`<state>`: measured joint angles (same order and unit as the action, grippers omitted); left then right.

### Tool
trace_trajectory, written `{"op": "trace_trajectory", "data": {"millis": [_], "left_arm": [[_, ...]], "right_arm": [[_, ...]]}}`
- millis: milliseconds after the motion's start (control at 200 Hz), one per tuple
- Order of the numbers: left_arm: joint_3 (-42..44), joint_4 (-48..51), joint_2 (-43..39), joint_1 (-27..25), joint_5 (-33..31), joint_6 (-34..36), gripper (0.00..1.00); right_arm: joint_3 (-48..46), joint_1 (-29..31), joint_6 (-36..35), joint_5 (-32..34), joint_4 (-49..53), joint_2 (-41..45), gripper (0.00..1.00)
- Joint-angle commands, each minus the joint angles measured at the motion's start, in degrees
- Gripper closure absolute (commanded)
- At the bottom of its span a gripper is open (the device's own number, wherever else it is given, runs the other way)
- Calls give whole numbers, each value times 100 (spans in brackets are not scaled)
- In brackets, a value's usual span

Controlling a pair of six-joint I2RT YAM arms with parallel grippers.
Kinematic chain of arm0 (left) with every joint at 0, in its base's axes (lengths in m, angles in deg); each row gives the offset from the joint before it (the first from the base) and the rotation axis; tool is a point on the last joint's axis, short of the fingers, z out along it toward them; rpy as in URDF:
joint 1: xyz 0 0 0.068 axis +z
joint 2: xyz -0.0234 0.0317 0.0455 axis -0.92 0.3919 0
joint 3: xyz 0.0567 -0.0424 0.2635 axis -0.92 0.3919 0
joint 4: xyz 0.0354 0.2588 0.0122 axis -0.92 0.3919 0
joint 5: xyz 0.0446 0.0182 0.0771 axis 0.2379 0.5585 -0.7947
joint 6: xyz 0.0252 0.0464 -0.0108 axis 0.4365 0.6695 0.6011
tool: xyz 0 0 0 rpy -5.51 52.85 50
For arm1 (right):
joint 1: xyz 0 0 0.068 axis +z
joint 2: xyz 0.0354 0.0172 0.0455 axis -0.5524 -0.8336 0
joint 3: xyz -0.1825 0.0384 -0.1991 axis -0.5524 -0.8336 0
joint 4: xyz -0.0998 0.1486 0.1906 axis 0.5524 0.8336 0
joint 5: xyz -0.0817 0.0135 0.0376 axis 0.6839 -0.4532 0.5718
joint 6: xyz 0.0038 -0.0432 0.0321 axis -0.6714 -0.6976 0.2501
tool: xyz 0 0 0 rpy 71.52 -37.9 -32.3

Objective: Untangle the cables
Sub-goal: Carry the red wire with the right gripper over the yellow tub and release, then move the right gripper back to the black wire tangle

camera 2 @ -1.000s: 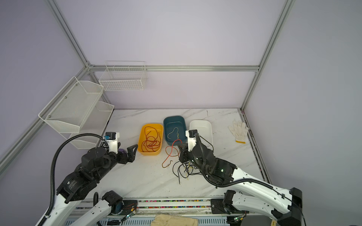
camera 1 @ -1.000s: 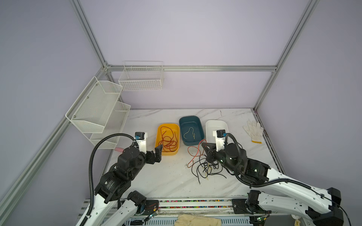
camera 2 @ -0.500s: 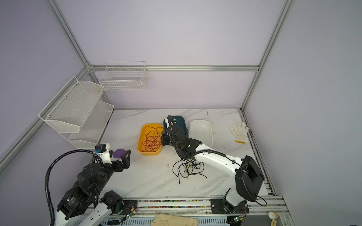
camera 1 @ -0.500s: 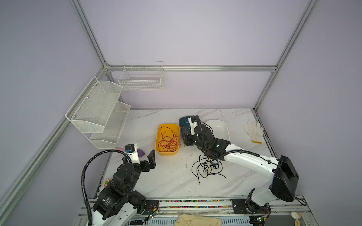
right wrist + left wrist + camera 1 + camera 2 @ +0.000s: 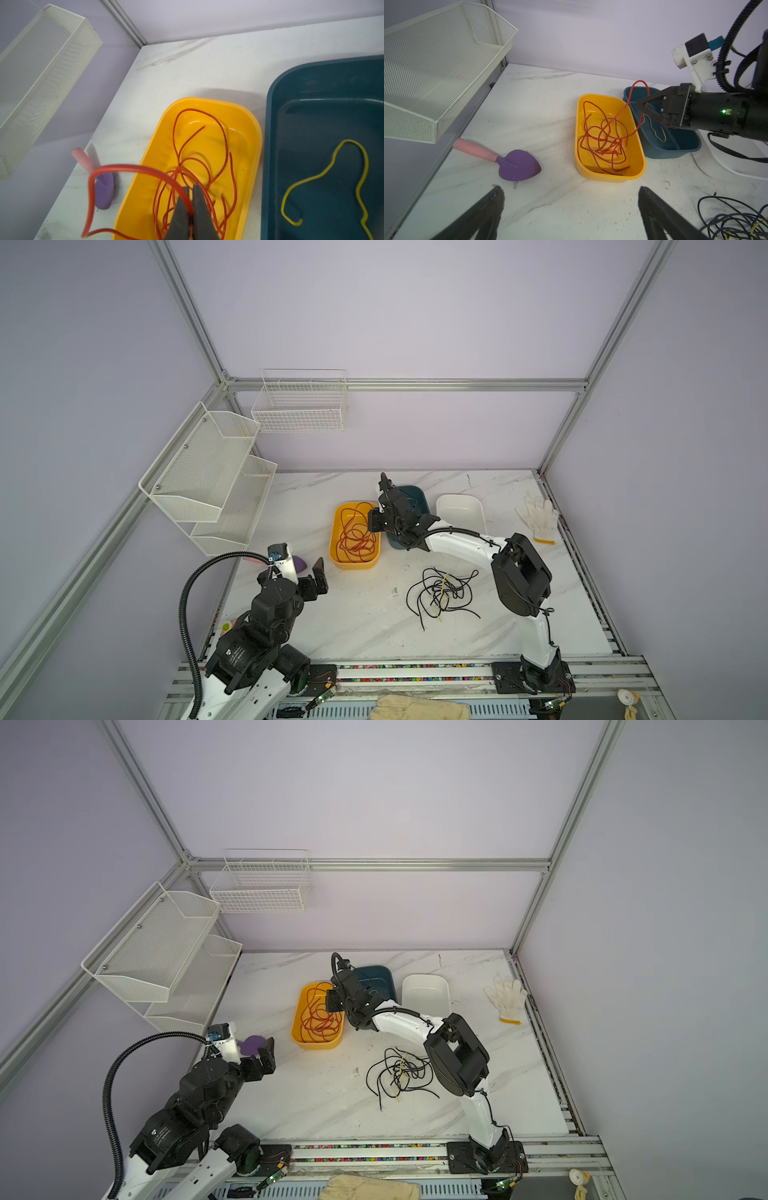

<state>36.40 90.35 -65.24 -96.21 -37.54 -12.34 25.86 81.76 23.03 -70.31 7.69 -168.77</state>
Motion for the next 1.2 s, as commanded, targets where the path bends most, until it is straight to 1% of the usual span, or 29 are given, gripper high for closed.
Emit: {"op": "trace_trajectory", "data": {"millis": [0,165,300,360,505,625,735,870,985,1065,1195], "left_arm": [[-63,-35,-42,7,-192,-125,0],[-112,9,78,10,-132,-134,0],[-192,56,271,10,-75,-134,0],[-206,69,340,10,-19,-134,0],[-229,81,436,17,58,-125,0],[-232,69,463,44,103,-125,0],[-224,41,513,83,167,-90,0],[-241,45,590,124,242,-55,0],[-254,45,622,139,295,-37,0],[-259,45,645,142,310,-37,0],[-263,45,680,150,392,-38,0]], "right_arm": [[433,-13,-86,37,365,-345,100],[677,-85,32,61,578,-795,100],[1163,-96,0,266,1146,-1152,100],[1326,-103,-23,317,1340,-1264,94],[1353,-108,-55,419,1473,-1249,87],[1328,-115,-30,352,1484,-1118,75],[1299,-111,-20,385,1501,-953,68],[1246,-107,-33,481,1569,-673,63],[1032,-104,-141,503,1544,-209,59],[650,-105,-217,508,1428,266,56],[-378,-107,-218,702,1023,1301,49]]}}
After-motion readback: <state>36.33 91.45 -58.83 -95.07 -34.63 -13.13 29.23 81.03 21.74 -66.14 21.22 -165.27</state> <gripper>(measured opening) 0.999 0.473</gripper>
